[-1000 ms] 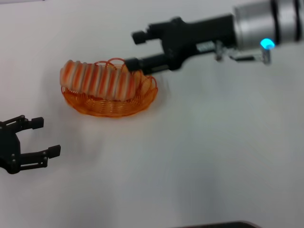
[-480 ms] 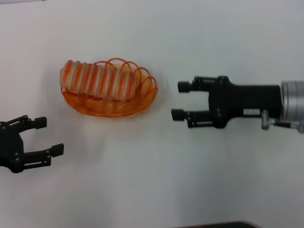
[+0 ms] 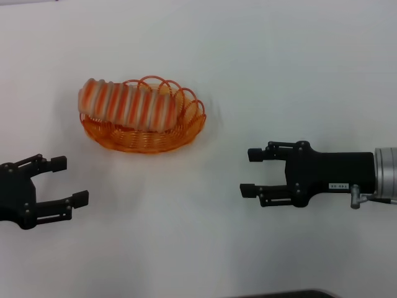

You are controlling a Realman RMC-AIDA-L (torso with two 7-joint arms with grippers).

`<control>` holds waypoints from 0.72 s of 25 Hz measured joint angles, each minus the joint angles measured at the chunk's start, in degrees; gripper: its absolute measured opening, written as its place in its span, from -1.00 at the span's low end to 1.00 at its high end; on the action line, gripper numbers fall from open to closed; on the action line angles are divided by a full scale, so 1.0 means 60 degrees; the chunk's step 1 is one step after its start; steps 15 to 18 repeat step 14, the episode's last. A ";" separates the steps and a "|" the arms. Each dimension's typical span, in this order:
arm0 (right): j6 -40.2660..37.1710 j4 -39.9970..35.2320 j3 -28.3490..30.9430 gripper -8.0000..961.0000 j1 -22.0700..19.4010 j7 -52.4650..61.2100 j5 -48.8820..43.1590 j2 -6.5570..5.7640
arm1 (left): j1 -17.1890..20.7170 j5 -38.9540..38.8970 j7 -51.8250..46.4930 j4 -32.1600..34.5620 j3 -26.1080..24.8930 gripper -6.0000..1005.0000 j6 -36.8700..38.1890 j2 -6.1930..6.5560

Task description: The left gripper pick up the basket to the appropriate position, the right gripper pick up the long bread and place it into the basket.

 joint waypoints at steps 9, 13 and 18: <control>0.0059 0.0043 0.0076 0.69 -0.0042 -0.0011 -0.0129 -0.0034 | -0.0064 0.0001 0.0000 -0.0150 0.0013 0.76 -0.0062 0.0000; 0.0096 0.0046 0.0079 0.69 -0.0045 -0.0014 -0.0136 -0.0037 | -0.0072 0.0001 0.0000 -0.0150 0.0013 0.76 -0.0064 0.0000; 0.0098 0.0046 0.0079 0.69 -0.0038 -0.0015 -0.0139 -0.0036 | -0.0072 0.0001 0.0000 -0.0150 0.0013 0.76 -0.0064 0.0000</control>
